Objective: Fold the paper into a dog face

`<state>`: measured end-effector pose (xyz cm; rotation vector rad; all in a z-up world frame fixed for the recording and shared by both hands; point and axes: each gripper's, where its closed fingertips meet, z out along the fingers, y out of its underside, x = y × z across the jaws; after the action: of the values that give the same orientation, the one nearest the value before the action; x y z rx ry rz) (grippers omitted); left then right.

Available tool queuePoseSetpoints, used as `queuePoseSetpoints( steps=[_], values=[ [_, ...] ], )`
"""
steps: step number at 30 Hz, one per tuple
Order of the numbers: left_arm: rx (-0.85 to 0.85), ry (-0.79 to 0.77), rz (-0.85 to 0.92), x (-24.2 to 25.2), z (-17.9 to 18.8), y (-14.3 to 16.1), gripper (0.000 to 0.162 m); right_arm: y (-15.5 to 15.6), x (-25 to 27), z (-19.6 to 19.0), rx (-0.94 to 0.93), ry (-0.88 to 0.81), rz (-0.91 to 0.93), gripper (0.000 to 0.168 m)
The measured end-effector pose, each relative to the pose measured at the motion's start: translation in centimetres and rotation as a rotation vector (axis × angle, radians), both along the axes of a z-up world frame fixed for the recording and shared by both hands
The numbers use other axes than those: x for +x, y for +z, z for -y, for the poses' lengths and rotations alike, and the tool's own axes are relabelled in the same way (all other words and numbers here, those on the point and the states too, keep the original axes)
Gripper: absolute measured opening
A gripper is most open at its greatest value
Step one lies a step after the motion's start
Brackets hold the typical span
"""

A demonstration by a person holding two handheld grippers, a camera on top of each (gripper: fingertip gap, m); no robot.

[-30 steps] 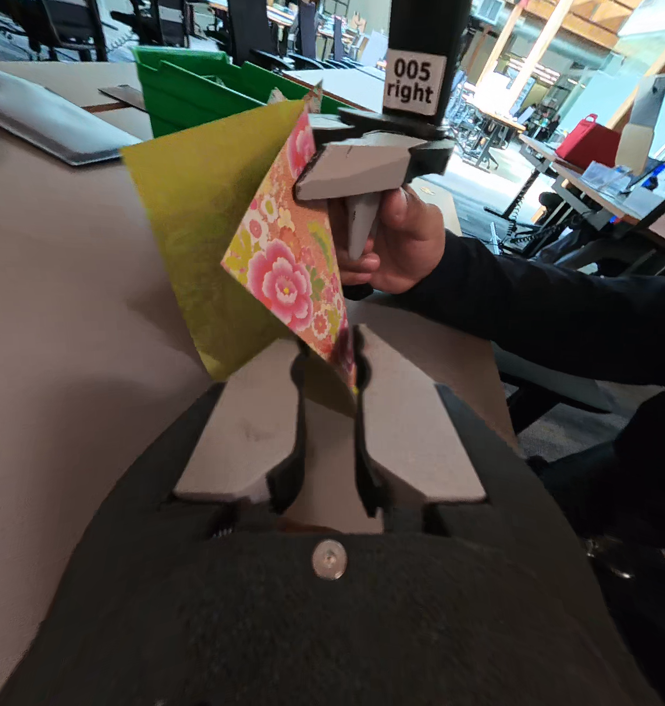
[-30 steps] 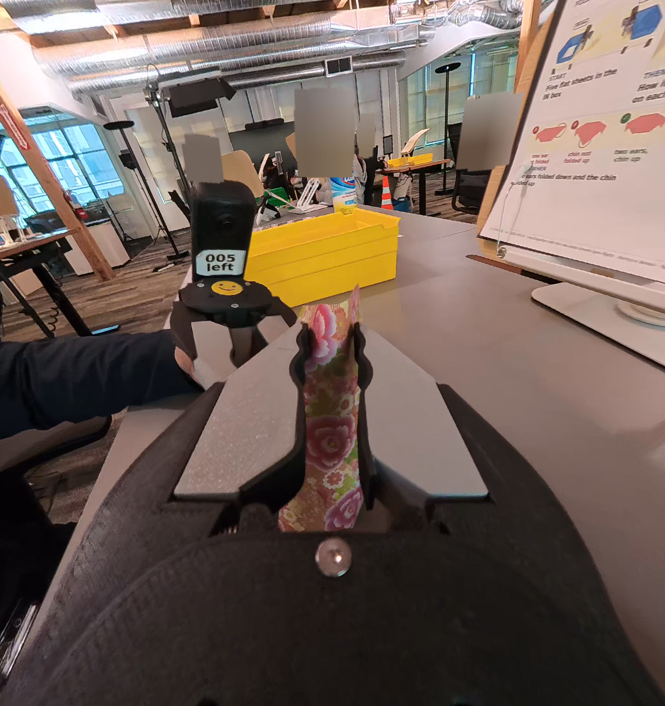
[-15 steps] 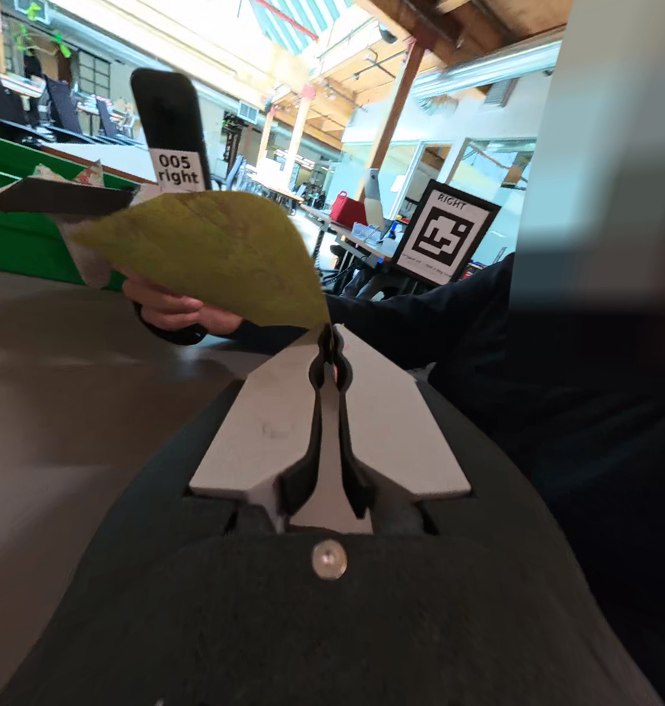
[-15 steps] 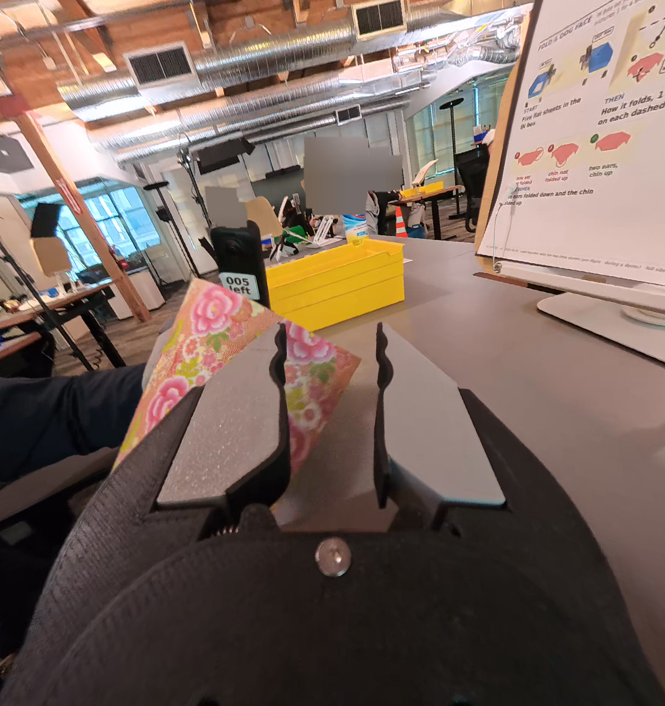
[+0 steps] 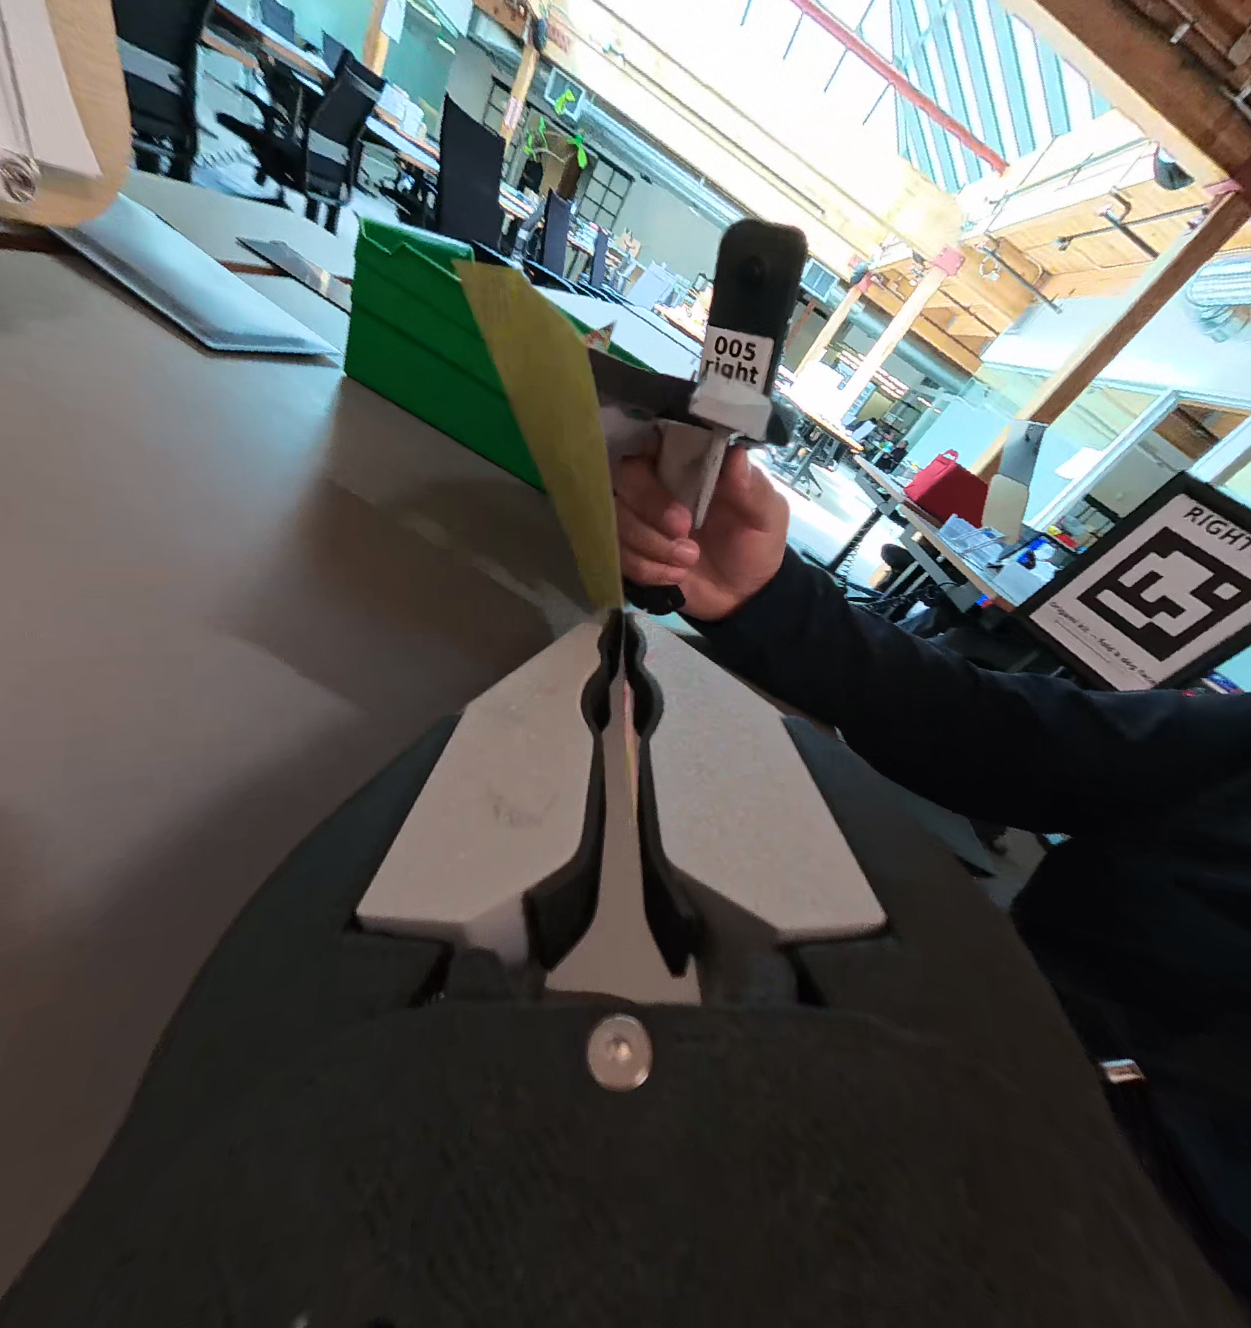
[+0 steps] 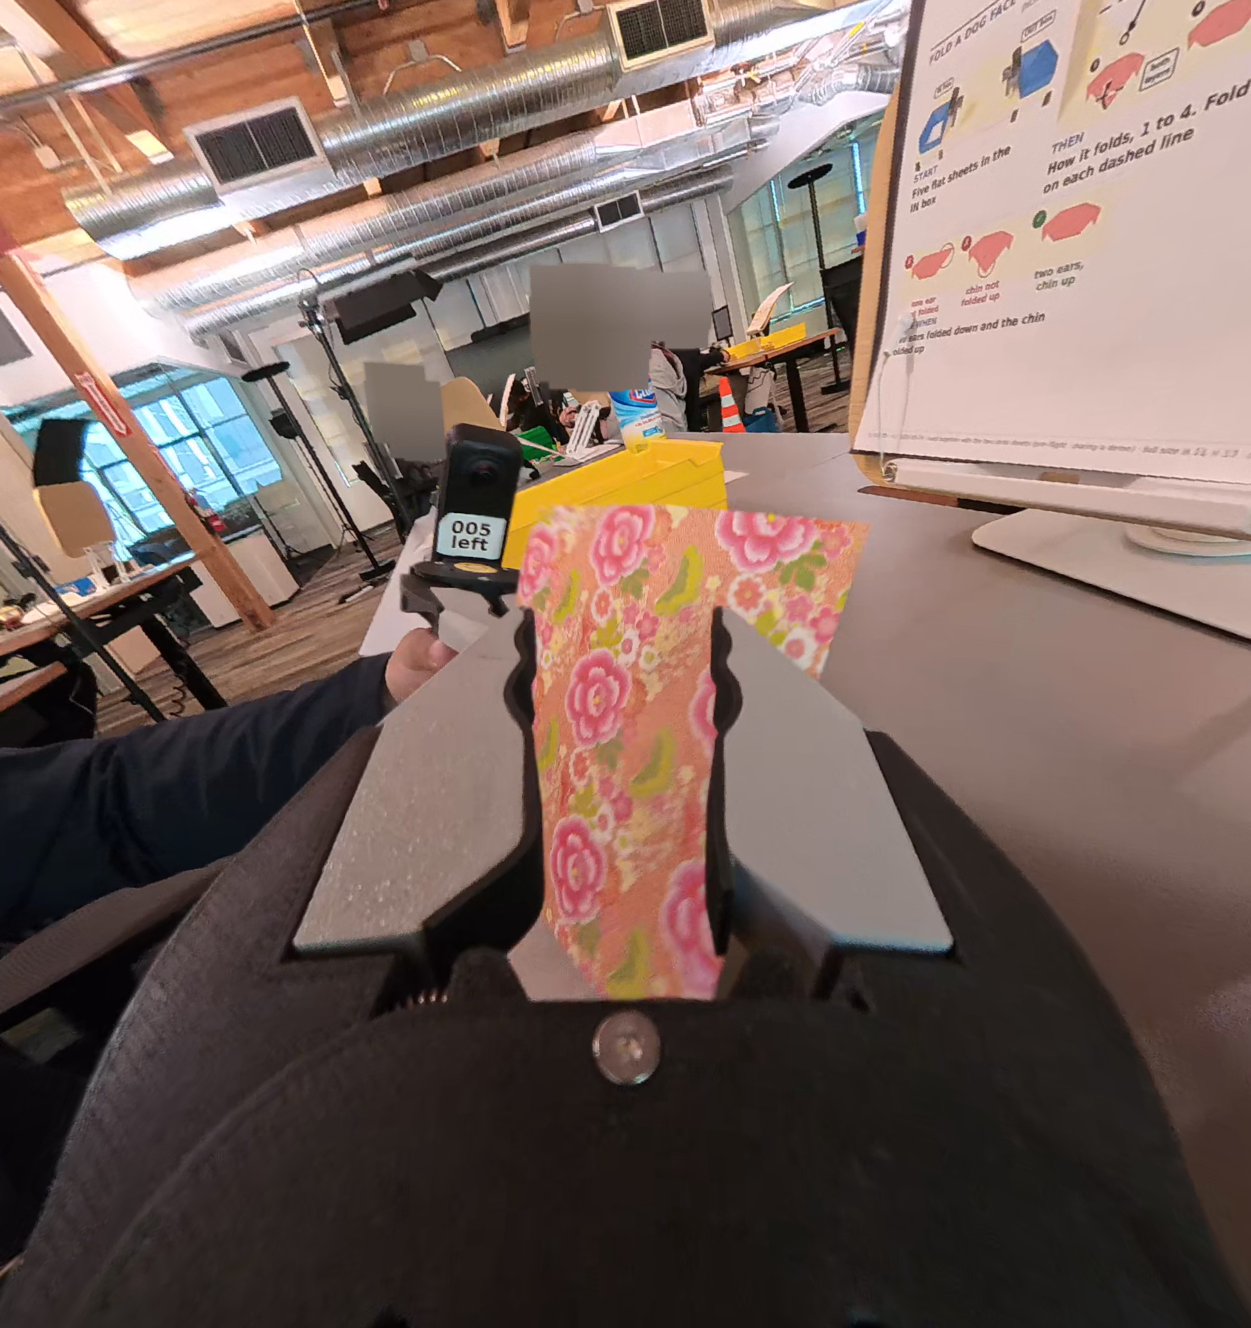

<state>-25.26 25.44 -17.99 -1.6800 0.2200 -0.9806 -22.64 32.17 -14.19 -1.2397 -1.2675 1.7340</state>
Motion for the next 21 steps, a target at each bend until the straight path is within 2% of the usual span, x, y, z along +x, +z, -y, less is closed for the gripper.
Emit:
queuePoseSetpoints(
  steps=[4, 10, 13, 15, 17, 20, 21],
  values=[
    [0.048, 0.086, 0.062, -1.8, -0.3, 1.3, 0.0, -0.9, -0.3, 0.3, 0.131, -0.044, 0.042, 0.053],
    [0.081, 0.229, 0.408, -7.2, -0.3, 3.5, 0.0, -4.8, -1.7, 4.7, 0.46, 0.011, 0.178, 0.076],
    [0.093, 0.274, 0.541, -9.5, 0.1, 4.1, 0.0, -6.7, -2.9, 4.2, 0.688, -0.137, 0.248, 0.08],
    [0.095, 0.276, 0.559, -9.8, 0.2, 4.3, 0.0, -6.7, -3.4, 2.8, 0.892, -0.313, 0.255, 0.073],
    [0.084, 0.258, 0.537, -9.2, 0.1, 4.2, 0.0, -6.1, -3.6, 2.7, 1.088, -0.428, 0.209, 0.055],
    [0.058, 0.204, 0.525, -7.6, -0.2, 4.0, 0.0, -6.3, -4.0, 4.6, 1.318, -0.462, 0.13, 0.026],
    [0.047, 0.186, 0.524, -7.1, -0.3, 3.8, 0.0, -6.6, -4.2, 5.1, 1.369, -0.464, 0.118, 0.022]
  ],
)
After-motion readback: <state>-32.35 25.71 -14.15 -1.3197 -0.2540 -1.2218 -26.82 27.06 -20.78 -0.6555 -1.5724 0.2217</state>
